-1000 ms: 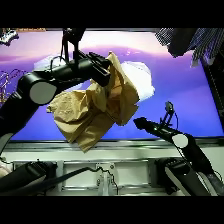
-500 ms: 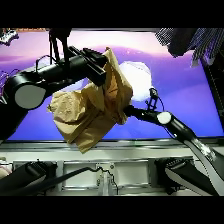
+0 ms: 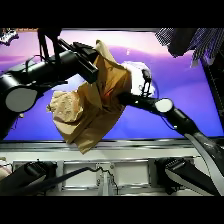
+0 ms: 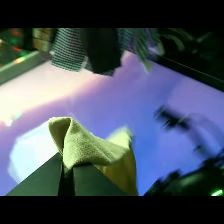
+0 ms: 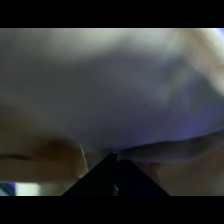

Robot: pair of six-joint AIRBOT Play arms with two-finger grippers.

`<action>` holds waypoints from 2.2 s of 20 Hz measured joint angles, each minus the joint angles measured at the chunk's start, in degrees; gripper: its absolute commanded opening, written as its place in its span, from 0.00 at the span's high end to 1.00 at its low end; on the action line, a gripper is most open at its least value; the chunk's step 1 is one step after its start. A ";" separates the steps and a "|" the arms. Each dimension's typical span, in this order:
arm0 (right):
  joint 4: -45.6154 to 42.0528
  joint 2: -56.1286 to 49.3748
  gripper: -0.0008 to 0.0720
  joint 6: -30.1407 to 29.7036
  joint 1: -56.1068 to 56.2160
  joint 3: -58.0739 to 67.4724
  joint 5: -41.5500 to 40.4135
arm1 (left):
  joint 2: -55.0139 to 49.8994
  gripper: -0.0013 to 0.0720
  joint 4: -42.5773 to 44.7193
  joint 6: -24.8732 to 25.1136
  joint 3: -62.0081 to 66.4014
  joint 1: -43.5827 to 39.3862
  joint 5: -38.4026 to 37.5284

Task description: Fold the clothes and pants, and hang the long-sleeved shirts on hangers.

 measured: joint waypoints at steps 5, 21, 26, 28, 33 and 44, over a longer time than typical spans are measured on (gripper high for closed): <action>-4.20 10.49 0.94 -0.63 -5.70 8.11 0.66 | 3.80 0.96 1.11 -0.68 0.00 2.03 9.51; -22.25 -1.79 0.94 8.50 -10.14 53.20 21.24 | 2.12 0.96 1.14 -9.79 9.57 13.55 -10.34; -35.39 -12.00 0.94 17.18 -0.98 46.60 29.57 | -6.49 0.96 1.38 -11.65 3.80 17.97 -29.90; -38.66 -15.54 0.94 19.32 3.32 43.43 29.11 | -8.15 0.94 2.86 -12.81 -0.83 18.49 -33.46; -41.59 -22.27 0.94 21.38 11.17 40.35 22.71 | -9.07 0.31 10.95 -17.62 -8.61 19.74 -37.24; -42.91 -26.99 0.94 21.53 14.32 39.60 9.77 | -6.80 0.32 15.91 -22.86 -10.71 45.88 -37.27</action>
